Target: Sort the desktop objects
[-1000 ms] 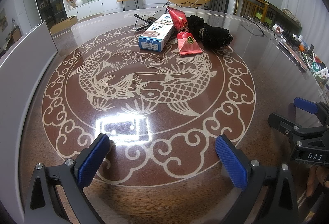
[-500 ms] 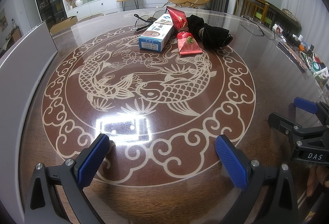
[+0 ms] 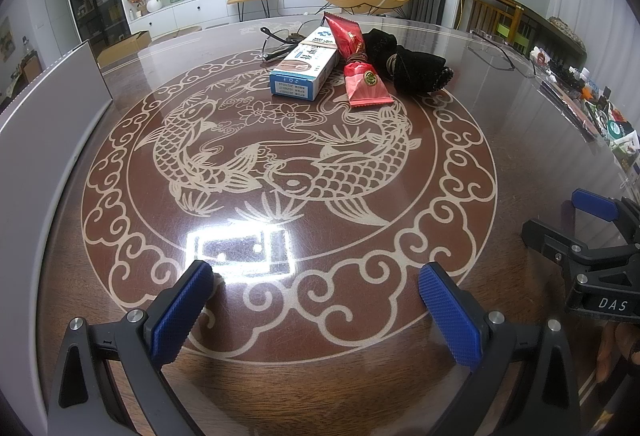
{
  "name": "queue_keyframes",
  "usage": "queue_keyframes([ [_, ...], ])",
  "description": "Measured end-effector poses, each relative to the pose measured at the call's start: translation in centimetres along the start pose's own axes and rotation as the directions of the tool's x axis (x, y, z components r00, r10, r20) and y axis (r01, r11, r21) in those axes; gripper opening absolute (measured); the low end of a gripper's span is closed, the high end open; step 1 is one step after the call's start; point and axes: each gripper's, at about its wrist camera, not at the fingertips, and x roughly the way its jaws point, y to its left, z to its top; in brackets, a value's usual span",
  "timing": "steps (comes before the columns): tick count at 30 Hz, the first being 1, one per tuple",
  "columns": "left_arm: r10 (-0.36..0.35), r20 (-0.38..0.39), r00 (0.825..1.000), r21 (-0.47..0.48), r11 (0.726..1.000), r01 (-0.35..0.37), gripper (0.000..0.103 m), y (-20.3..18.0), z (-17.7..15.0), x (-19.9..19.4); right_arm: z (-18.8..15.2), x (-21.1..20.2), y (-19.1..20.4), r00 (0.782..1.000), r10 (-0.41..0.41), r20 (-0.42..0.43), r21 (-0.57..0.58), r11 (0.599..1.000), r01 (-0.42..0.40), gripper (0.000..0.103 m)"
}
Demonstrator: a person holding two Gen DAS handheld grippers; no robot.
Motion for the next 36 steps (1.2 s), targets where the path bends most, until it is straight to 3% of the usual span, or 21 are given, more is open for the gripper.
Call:
queue_keyframes([
  [7, -0.003, -0.030, 1.000, -0.004, 1.000, 0.003, 0.103, 0.0, 0.3, -0.2, 0.0, 0.0, 0.0, 1.000, 0.000, 0.000, 0.000, 1.000, 0.000, 0.103],
  [12, -0.049, -0.022, 0.999, -0.052, 0.998, 0.047, 0.103, 0.9, 0.0, -1.3, 0.0, 0.0, 0.0, 1.000, 0.000, 0.000, 0.000, 1.000, 0.000, 0.103],
  [23, -0.002, -0.030, 1.000, -0.066, 0.998, 0.000, 0.103, 3.2, 0.5, -2.2, 0.0, 0.0, 0.0, 1.000, 0.000, 0.000, 0.000, 1.000, 0.000, 0.103],
  [29, -0.033, -0.003, 0.999, -0.241, 0.970, 0.032, 0.103, 8.9, 3.3, -3.2, 0.0, 0.0, 0.0, 1.000, 0.000, 0.000, 0.000, 1.000, 0.000, 0.103],
  [33, -0.003, 0.010, 1.000, -0.271, 0.963, 0.005, 0.103, 10.7, 5.9, -2.7, 0.0, 0.0, 0.0, 1.000, 0.000, 0.000, 0.000, 1.000, 0.000, 0.103],
  [36, -0.051, -0.021, 0.998, -0.263, 0.964, 0.044, 0.103, 10.4, 8.7, -0.7, 0.0, 0.0, 0.0, 1.000, 0.000, 0.000, 0.000, 1.000, 0.000, 0.103],
])
